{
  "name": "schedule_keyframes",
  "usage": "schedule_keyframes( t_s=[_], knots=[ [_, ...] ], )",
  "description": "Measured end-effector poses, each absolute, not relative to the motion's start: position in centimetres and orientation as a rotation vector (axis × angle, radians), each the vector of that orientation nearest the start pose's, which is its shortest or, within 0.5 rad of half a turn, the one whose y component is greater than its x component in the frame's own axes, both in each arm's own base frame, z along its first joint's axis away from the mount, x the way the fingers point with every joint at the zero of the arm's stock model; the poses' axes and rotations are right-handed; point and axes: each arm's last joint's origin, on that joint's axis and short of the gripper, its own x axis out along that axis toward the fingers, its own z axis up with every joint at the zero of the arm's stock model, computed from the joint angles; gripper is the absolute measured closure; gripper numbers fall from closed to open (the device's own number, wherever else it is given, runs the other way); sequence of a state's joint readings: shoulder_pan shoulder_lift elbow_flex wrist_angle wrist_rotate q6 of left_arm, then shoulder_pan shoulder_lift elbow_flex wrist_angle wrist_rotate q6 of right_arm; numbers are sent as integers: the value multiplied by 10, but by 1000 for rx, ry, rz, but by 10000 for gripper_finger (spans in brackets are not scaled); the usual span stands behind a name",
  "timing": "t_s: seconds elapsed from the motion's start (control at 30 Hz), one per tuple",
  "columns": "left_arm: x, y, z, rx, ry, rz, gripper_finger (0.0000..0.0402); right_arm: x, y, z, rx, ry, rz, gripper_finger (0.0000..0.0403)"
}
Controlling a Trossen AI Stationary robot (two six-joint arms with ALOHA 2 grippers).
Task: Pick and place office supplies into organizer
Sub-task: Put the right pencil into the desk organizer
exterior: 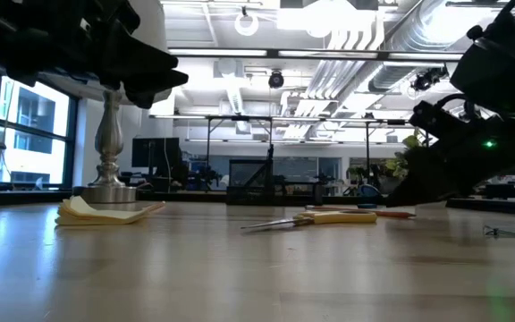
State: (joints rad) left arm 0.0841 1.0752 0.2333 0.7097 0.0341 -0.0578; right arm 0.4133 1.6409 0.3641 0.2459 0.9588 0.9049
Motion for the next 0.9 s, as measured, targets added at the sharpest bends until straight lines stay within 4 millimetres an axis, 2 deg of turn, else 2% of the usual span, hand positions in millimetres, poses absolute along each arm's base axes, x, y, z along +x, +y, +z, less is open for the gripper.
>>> schedule_keyframes(
  t_s=[0.17, 0.3, 0.47, 0.77, 0.9],
  knots=[
    [198, 16, 180, -74, 133, 51, 218, 202, 62, 75, 120, 508, -795, 270],
    [198, 16, 180, -84, 133, 52, 218, 201, 59, 63, 137, 526, -826, 270],
    [198, 16, 180, -85, 133, 52, 218, 206, 60, 51, 155, 468, -848, 270],
    [198, 15, 180, -92, 137, 45, 218, 211, 55, 50, 164, 481, -845, 270],
    [198, 15, 180, -91, 137, 45, 218, 212, 51, 50, 181, 499, -850, 285]
  ],
)
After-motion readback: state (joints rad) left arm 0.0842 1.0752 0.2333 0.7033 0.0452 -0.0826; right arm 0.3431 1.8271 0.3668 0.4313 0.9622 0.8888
